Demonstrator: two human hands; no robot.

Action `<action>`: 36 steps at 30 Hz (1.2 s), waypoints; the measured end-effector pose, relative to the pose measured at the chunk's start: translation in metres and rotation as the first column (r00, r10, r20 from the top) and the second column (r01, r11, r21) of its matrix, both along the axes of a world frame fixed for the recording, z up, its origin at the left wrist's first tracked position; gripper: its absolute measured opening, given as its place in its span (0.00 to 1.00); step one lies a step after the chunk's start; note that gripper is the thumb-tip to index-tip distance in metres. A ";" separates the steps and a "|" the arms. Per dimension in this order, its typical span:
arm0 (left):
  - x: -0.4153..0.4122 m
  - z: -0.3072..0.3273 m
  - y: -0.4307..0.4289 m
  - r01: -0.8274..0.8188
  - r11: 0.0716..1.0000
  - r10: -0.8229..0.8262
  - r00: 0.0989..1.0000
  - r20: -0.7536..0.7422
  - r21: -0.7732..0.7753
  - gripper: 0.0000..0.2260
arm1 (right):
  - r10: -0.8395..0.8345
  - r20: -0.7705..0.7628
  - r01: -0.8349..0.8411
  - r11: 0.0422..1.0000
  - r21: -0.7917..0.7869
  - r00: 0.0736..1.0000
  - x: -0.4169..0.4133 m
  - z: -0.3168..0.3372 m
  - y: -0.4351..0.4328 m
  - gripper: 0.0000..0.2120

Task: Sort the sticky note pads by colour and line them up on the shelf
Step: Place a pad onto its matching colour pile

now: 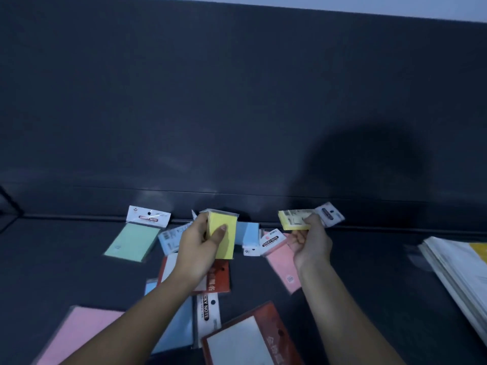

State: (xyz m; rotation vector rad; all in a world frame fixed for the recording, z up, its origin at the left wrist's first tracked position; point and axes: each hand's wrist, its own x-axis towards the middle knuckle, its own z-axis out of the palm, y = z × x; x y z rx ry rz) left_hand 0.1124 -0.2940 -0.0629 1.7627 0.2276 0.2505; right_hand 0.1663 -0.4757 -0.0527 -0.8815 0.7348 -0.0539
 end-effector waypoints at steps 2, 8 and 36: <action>-0.008 0.005 0.010 -0.028 0.998 0.028 1.000 -0.003 -0.050 0.09 | 0.083 0.074 -0.079 0.996 -0.050 0.994 -0.014 0.006 0.020 0.03; -0.043 0.022 0.063 -0.142 0.980 0.144 0.989 0.007 -0.140 0.13 | 0.414 0.222 -0.368 0.903 -0.222 0.883 -0.061 0.024 0.092 0.06; -0.281 0.062 0.396 -0.364 0.678 0.481 0.877 0.010 -0.638 0.06 | 0.836 0.368 -0.868 0.230 0.439 0.408 -0.264 0.014 0.503 0.16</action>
